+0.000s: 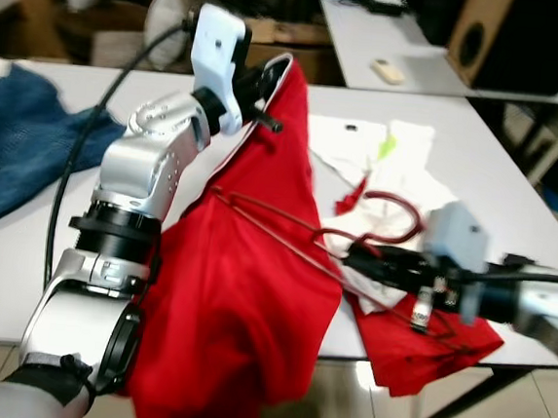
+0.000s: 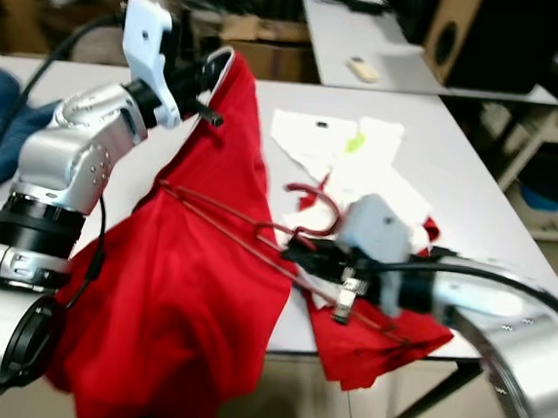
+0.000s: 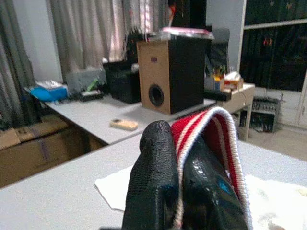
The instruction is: Hang hanger
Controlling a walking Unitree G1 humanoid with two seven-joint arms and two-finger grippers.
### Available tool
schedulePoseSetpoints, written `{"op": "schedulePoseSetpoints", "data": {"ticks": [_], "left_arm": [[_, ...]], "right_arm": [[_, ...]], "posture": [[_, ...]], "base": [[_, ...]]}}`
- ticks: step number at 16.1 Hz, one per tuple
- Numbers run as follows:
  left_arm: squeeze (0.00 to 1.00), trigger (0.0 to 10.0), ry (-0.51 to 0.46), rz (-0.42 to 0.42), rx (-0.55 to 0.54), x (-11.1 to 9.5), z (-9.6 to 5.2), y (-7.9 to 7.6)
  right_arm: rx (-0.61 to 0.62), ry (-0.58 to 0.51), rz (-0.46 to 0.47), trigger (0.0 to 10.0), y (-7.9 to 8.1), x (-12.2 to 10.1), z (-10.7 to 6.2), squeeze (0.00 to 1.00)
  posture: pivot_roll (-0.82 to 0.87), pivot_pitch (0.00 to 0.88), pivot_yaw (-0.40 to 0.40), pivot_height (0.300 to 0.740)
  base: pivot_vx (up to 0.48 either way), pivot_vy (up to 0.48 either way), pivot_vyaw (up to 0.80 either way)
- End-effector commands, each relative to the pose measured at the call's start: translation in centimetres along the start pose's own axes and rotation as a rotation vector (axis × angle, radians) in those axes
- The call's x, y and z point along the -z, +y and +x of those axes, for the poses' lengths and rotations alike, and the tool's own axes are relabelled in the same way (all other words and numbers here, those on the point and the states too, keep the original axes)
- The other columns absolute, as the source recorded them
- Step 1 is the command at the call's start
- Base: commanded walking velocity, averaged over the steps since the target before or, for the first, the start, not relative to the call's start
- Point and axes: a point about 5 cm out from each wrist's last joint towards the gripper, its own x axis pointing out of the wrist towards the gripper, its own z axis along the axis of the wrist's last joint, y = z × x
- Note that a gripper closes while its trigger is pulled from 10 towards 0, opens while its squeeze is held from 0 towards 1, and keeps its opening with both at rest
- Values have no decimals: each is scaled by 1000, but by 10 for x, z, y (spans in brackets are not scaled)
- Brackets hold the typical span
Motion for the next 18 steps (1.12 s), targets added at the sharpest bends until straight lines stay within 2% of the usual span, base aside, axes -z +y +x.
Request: {"op": "schedulePoseSetpoints", "data": {"ticks": [1, 2, 4, 6, 7, 8, 10, 12, 13, 15, 16, 18], "left_arm": [[0, 10000, -79, 9, 48, -24, 5, -8], [0, 10000, -89, 0, 62, -27, 5, -11], [0, 10000, -148, -45, 164, -45, 6, -29], [0, 10000, -192, -70, 203, -58, 5, -36], [0, 10000, -254, -88, 217, -75, 4, -35], [0, 10000, -295, -100, 221, -86, 3, -34], [0, 10000, -399, -136, 232, -109, -1, -28], [0, 10000, -556, -198, 223, -138, -11, -19], [0, 10000, -610, -224, 216, -148, -16, -16], [0, 10000, -669, -240, 215, -158, -22, -12], [0, 10000, -683, -244, 219, -160, -23, -12], [0, 10000, -704, -241, 281, -161, -26, -19]], "right_arm": [[18, 27, 8, 10000, -2, 3, 6, 0], [25, 29, 12, 10000, -3, 4, 9, 0], [60, 30, 4, 10000, -10, 4, 26, 0], [98, 31, -17, 10000, -22, 1, 35, 0], [215, 60, -67, 10000, -51, -3, 35, 0], [309, 74, -109, 10000, -72, -8, 32, 0], [568, -17, -180, 10000, -122, -40, 14, 0], [909, -382, -215, 10000, -167, -111, -32, 0], [917, -499, -221, 10000, -171, -127, -42, 0], [842, -556, -225, 10000, -170, -130, -37, 0], [819, -549, -235, 10000, -171, -126, -32, 0], [770, -474, -235, 10000, -166, -89, -6, 0]], "posture": [[-66, 0, 14, 740], [-66, 0, 14, 740], [-63, 0, 11, 740], [-63, 0, 11, 740], [-66, 0, 15, 740], [-65, 0, 16, 740], [-58, 0, 9, 740], [-52, 0, 0, 740], [-51, 0, -1, 740], [-50, 0, -2, 740], [-50, 0, -2, 740], [-47, 0, 1, 740]], "base": [[0, 0, 0], [0, 0, 0], [0, 0, 0], [0, 0, 0], [0, 0, 0], [0, 0, 0], [0, 0, 0], [0, 0, 0], [0, 0, 0], [0, 0, 0], [0, 0, 0], [0, 0, 0]]}}
